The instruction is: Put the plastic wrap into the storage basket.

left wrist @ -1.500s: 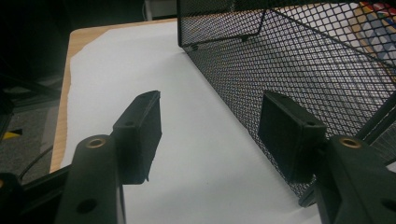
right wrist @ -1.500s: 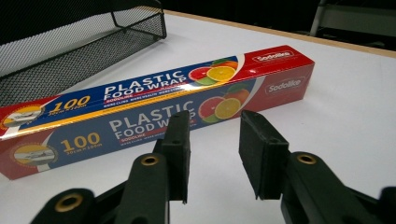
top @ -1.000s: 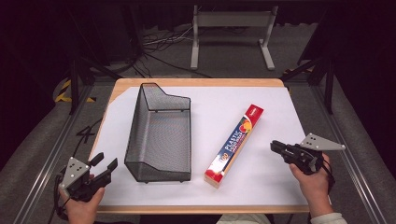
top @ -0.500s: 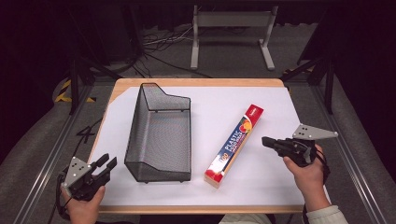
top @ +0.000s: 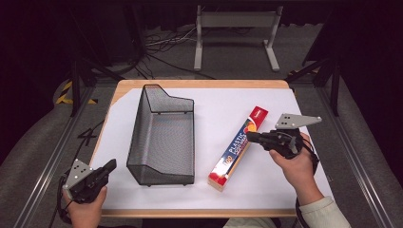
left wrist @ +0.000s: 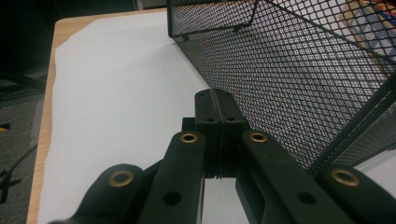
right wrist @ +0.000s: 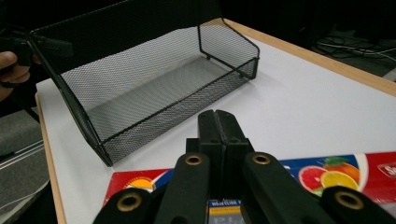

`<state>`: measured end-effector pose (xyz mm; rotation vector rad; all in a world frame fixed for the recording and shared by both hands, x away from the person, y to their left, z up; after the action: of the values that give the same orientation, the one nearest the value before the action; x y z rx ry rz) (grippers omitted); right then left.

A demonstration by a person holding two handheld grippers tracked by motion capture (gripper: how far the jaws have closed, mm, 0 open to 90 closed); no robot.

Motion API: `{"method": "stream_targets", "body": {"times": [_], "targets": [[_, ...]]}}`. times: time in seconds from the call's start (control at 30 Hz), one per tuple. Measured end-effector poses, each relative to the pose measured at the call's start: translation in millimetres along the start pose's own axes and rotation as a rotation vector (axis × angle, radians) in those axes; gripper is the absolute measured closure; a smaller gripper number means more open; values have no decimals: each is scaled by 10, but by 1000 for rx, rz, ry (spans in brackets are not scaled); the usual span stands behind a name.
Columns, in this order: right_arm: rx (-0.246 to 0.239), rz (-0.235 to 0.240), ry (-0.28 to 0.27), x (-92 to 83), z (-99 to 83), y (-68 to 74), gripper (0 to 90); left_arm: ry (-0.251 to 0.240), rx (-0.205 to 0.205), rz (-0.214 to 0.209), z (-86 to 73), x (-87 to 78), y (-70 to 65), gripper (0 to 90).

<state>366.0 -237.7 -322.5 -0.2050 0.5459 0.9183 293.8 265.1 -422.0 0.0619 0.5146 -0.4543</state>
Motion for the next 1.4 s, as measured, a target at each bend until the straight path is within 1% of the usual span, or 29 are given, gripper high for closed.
{"method": "stream_targets", "body": {"times": [0.07,0.1,0.13,0.17,0.2,0.23,0.3,0.33,0.47,0.53,0.57,0.6,0.63,0.67,0.7,0.8,0.9,0.93,0.97,1.03,1.17,1.33,1.4], "targets": [[-19,9,16,70,57,37,900,0,3,0,1,0,-9,899],[-21,14,21,94,74,48,900,0,4,5,1,0,-14,899],[-29,22,40,164,108,70,900,-3,7,8,-1,1,-17,899],[-29,22,40,164,108,70,900,-3,7,8,-1,1,-17,899],[-36,27,63,238,132,94,900,-2,14,11,-2,-1,-16,899],[-40,29,74,273,139,106,900,-3,16,15,-5,-1,-14,898],[-43,34,85,308,144,118,900,-5,11,19,-9,1,-14,896],[-47,41,105,379,147,144,900,-5,13,19,-15,5,-7,871],[-49,51,137,479,136,179,900,-12,2,26,-23,4,3,836],[-59,64,179,598,110,231,900,-17,-1,31,-29,2,13,776],[-63,67,191,637,99,248,900,-17,3,32,-30,2,18,755],[-63,69,203,665,90,262,900,-22,-6,39,-33,5,16,719],[-63,69,203,665,90,262,900,-22,-6,39,-33,5,16,679],[-68,73,221,713,75,281,900,-21,-7,37,-35,8,21,679],[-70,77,237,760,60,298,900,-21,-7,36,-37,10,23,643],[-70,81,269,853,28,315,900,-25,-7,43,-38,19,15,581],[-69,86,294,940,-3,315,900,-26,3,60,-36,20,8,533],[-69,84,308,991,-24,309,900,-25,3,71,-36,24,7,502],[-67,82,316,1015,-36,306,900,-26,-2,74,-37,27,7,490],[-67,80,321,1034,-45,303,900,-26,-3,77,-38,28,8,472],[-68,73,366,1149,-104,316,900,-30,-7,87,-40,27,16,456],[-75,70,407,1236,-131,352,900,-26,-2,89,-39,32,8,456],[-76,70,415,1251,-133,362,900,-27,0,89,-40,34,6,456]]}}
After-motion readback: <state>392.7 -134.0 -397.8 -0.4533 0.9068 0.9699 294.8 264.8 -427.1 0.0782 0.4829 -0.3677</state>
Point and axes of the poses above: each handheld gripper's, and its own axes: x roughly forward along the jaws, z roughly out of its top, y roughly to its left, the point moved 2 cm from there along x, roughly forward along the jaws, and after that the axes turned 4 degrees about y, right-handed, at the moved point
